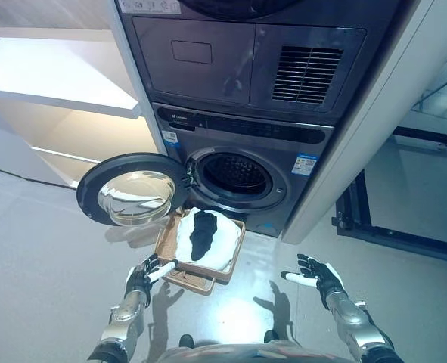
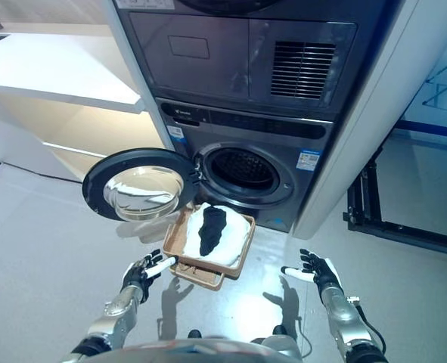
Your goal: Put the clothes in the basket into the washing machine.
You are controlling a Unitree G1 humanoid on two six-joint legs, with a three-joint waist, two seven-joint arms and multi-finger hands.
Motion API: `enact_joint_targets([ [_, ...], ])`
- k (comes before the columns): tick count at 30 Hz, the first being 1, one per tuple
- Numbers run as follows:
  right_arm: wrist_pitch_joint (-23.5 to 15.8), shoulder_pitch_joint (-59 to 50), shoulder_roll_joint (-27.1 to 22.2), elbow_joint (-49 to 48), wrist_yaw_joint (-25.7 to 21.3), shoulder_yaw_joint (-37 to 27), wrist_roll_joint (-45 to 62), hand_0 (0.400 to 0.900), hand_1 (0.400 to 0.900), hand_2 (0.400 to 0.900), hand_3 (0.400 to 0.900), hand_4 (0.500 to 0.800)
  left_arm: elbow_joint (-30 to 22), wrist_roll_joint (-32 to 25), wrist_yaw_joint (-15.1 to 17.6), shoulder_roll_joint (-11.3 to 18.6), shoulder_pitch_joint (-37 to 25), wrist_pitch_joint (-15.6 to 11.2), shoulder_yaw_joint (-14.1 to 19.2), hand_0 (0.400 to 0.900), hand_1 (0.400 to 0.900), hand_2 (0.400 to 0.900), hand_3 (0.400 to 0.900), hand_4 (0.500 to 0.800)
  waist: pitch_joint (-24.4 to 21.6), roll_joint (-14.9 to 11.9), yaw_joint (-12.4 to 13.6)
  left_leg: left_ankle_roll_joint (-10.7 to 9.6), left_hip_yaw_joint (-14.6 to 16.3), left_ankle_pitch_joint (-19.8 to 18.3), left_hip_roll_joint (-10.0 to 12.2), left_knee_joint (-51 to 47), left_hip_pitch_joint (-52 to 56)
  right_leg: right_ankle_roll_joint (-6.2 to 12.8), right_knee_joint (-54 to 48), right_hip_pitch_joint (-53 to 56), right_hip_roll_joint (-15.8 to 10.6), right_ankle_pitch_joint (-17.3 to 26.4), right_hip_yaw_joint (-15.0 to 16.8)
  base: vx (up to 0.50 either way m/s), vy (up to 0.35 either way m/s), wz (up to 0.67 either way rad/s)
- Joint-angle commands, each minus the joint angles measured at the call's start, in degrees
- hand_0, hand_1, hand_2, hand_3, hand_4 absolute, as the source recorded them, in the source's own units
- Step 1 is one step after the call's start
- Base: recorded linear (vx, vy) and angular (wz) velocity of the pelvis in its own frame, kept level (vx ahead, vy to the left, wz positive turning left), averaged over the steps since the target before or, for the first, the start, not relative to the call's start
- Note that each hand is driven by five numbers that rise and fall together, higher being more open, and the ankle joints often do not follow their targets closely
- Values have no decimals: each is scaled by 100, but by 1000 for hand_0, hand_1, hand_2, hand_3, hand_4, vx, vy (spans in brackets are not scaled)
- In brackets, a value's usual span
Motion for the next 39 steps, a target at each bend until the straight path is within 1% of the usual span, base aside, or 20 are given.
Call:
enact_joint_targets([
  [1, -282, -169, -349, -330, -35, -26, -43, 900, 900, 900, 900, 800, 90, -37, 30, 206, -673, -283, 36, 900, 900, 900, 900, 800, -104, -186, 27, -158, -224, -334, 412, 846, -391, 19, 1644, -832, -147, -462, -27, -14, -102, 7],
  [5, -328, 30, -461, -428, -16, -104, 2, 900, 900, 900, 900, 800, 172, -98, 10, 177, -721, -261, -18, 900, 900, 900, 900, 800, -111, -244, 20, -208, -387, -193, 660, 1201, -636, -241, 1701, -847, 175, -663, -10, 19, -239, 12],
  [7, -352, 92, -553, -430, -32, -151, 8, 900, 900, 900, 900, 800, 154, -110, 7, 177, -749, -255, -44, 900, 900, 900, 900, 800, -58, -294, 37, -177, -593, 1, 675, 1650, -810, -406, 1673, -755, 335, -691, 10, 19, -262, 10],
  [9, -363, 99, -617, -395, -45, -194, 16, 900, 900, 900, 900, 800, 144, -146, 16, 184, -807, -244, -72, 900, 900, 900, 900, 800, 28, -329, 61, -137, -810, 227, 622, 1874, -934, -501, 1659, -693, 428, -735, -12, 21, -187, 9],
  [11, -363, 51, -695, -372, -72, -224, 18, 900, 900, 900, 900, 800, 167, -222, 26, 180, -915, -233, -110, 900, 900, 900, 900, 800, 87, -324, 69, -177, -1012, 679, 756, 1477, -1104, -527, 1729, -698, 461, -843, -73, 31, -58, 18],
  [13, -384, 32, -761, -410, -96, -276, 50, 900, 900, 900, 900, 800, 130, -237, 34, 171, -949, -242, -124, 900, 900, 900, 900, 800, 140, -375, 102, -132, -985, 894, 896, 1043, -1403, -535, 1915, -730, 413, -932, -91, 79, -8, 11],
  [15, -416, -92, -747, -336, -158, -225, 73, 900, 900, 900, 900, 800, 171, -219, 57, 201, -1016, -281, -144, 900, 900, 900, 900, 800, 236, -370, 187, -152, -1053, 1176, 980, 639, -1608, -520, 2135, -763, 457, -1020, 30, 126, -15, -18],
  [19, -441, -349, -691, -285, -215, -28, 57, 900, 900, 900, 900, 800, 248, -294, 100, 172, -1019, -312, -110, 900, 900, 900, 900, 800, 317, -212, 294, -228, -925, 1271, 992, 205, -1624, -463, 2255, -695, 572, -1139, 277, 127, 28, -35],
  [20, -442, -437, -681, -288, -228, 21, 65, 900, 900, 900, 900, 800, 251, -322, 122, 150, -1004, -319, -110, 900, 900, 900, 900, 800, 309, -103, 319, -263, -864, 1279, 928, 80, -1673, -416, 2189, -606, 589, -1210, 356, 111, 74, -27],
  [23, -438, -572, -632, -290, -228, 87, 78, 900, 900, 900, 900, 800, 302, -340, 160, 139, -997, -346, -90, 900, 900, 900, 900, 800, 281, 21, 351, -296, -828, 1284, 823, 19, -1723, -367, 2074, -472, 574, -1283, 475, 128, 111, -32],
  [26, -408, -833, -521, -162, -272, 224, 60, 900, 900, 900, 900, 800, 330, -478, 228, 139, -1040, -409, -74, 900, 900, 900, 900, 800, 254, 143, 450, -336, -923, 1284, 629, 109, -1895, -246, 1861, -197, 395, -1413, 709, 236, 225, -35],
  [27, -408, -834, -519, -161, -272, 224, 60, 900, 900, 900, 900, 800, 330, -478, 228, 141, -1040, -409, -74, 900, 900, 900, 900, 800, 257, 136, 448, -334, -920, 1281, 622, 112, -1891, -244, 1860, -192, 388, -1416, 709, 267, 350, -37],
  [28, -362, -921, -435, -169, -264, 288, 51, 900, 900, 900, 900, 800, 295, -542, 287, 173, -1072, -421, -82, 900, 900, 900, 900, 800, 233, 161, 473, -251, -882, 1158, 514, 310, -1990, -119, 1742, -75, 169, -1455, 808, 127, 203, -18],
  [29, -362, -921, -433, -168, -265, 288, 50, 900, 900, 900, 900, 800, 295, -542, 287, 174, -1072, -421, -82, 900, 900, 900, 900, 800, 235, 153, 472, -248, -879, 1155, 506, 314, -1988, -116, 1742, -71, 160, -1458, 808, 213, 337, -25],
  [31, -346, -961, -366, -130, -287, 298, -16, 900, 900, 900, 900, 800, 320, -503, 329, 210, -1150, -435, -106, 900, 900, 900, 900, 800, 205, 91, 501, -148, -719, 970, 287, 694, -2186, 46, 1701, 83, -173, -1418, 788, 207, 283, -13],
  [32, -346, -1023, -327, -108, -320, 305, -17, 900, 900, 900, 900, 800, 301, -502, 367, 271, -1211, -446, -144, 900, 900, 900, 900, 800, 204, 31, 540, -127, -639, 869, 181, 964, -2301, 131, 1716, 58, -319, -1284, 801, 250, 313, -33],
  [33, -321, -1126, -247, -105, -301, 380, 16, 900, 900, 900, 900, 800, 189, -601, 383, 350, -1254, -488, -131, 900, 900, 900, 900, 800, 189, -58, 609, -53, -573, 725, 76, 1174, -2483, 270, 1624, -52, -492, -982, 883, 165, 204, -32],
  [37, -337, -1205, -151, -165, -306, 425, 53, 900, 900, 900, 900, 800, 90, -527, 431, 409, -1322, -511, -188, 900, 900, 900, 900, 800, 83, -182, 687, -17, -558, 716, -71, 1199, -2760, 366, 1313, -20, -607, -723, 749, 174, 177, 22],
  [38, -352, -1302, -124, -202, -365, 476, 92, 900, 900, 900, 900, 800, 144, -420, 492, 445, -1507, -494, -295, 900, 900, 900, 900, 800, 68, -244, 679, -18, -427, 754, -150, 1183, -2936, 405, 1294, -41, -646, -462, 650, 126, 152, 78],
  [39, -360, -1304, -154, -275, -398, 460, 84, 900, 900, 900, 900, 800, 116, -369, 497, 452, -1590, -498, -359, 900, 900, 900, 900, 800, 40, -279, 649, 8, -204, 695, -180, 1216, -3003, 430, 1235, 7, -692, -357, 511, 193, 227, 89],
])
